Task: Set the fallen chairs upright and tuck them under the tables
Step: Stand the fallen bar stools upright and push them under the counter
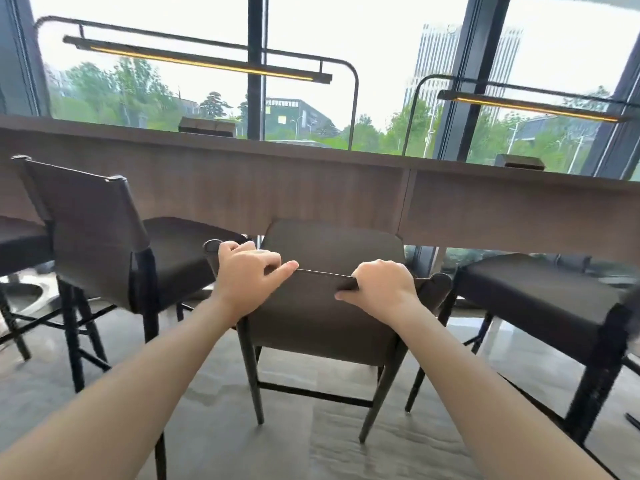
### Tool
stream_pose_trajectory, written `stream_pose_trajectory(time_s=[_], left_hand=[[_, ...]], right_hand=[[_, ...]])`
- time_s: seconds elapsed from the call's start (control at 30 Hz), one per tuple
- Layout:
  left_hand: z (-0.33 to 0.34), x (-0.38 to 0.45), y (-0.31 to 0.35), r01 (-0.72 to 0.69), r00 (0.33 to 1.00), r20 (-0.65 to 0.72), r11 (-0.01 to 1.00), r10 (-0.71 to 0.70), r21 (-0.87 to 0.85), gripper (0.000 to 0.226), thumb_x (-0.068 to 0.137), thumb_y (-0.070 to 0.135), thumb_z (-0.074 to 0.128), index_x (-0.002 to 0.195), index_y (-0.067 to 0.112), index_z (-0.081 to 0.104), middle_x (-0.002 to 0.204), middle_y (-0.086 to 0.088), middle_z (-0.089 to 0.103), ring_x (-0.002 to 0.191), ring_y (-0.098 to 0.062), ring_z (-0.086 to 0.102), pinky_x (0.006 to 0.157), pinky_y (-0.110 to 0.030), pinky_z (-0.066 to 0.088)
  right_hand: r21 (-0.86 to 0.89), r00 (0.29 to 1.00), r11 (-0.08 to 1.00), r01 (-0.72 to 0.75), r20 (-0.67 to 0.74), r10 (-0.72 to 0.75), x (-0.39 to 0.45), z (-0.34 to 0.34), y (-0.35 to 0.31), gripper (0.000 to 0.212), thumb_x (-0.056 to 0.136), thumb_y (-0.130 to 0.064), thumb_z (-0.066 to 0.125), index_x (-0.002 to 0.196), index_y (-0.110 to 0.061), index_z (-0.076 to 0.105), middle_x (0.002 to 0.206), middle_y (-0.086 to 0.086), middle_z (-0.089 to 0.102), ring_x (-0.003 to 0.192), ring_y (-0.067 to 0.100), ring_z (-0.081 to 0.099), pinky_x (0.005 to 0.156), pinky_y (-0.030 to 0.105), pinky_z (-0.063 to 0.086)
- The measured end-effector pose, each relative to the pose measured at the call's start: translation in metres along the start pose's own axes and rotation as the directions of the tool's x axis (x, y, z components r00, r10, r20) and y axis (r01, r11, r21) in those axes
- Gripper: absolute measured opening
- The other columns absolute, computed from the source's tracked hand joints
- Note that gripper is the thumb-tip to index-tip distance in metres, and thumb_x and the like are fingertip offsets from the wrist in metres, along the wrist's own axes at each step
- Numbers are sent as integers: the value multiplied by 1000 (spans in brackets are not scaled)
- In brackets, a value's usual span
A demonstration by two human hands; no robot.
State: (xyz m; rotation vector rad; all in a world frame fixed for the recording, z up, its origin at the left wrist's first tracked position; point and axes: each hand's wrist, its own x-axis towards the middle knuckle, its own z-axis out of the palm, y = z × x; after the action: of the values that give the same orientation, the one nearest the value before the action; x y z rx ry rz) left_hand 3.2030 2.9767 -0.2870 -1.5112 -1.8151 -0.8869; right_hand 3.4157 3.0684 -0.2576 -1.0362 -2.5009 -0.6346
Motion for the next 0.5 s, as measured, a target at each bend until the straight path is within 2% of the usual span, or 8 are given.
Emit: stream_pose_trajectory(time_s=[0.1,0.2,0.37,0.5], left_hand=[[9,27,-11,-33,999,38,999,34,-28,58,73,80,34,62,30,61,59,17,55,81,-7,45,81,-27,16],[26,57,-14,-41,999,17,999,41,-11,61,66,85,35,60,31,62,54,15,51,77,-8,46,77,-28,17],[61,94,-24,-18,996,-91,998,13,-54,52,66,83,41,49,34,48,45,12,44,70,-8,42,77,-29,22],[92,118,-35,-47,987,-154,997,38,-55,58,67,79,48,50,24,58,43,12,43,65,-12,42,76,-32,25]], right_hand=[[36,999,999,-28,42,26,27,0,14,48,81,-68,57,84,-20,67,76,-2,62,80,24,65,63,28,37],[33,999,999,-34,27,33,54,5,26,49,80,-68,58,82,-21,67,70,-5,53,79,22,64,63,28,38],[6,998,999,-44,-41,44,94,23,48,49,78,-70,57,66,-23,51,67,-8,51,70,20,55,61,28,36],[-24,997,998,-63,-48,62,124,41,62,54,74,-77,53,68,-24,60,72,-8,60,70,18,56,58,27,35]])
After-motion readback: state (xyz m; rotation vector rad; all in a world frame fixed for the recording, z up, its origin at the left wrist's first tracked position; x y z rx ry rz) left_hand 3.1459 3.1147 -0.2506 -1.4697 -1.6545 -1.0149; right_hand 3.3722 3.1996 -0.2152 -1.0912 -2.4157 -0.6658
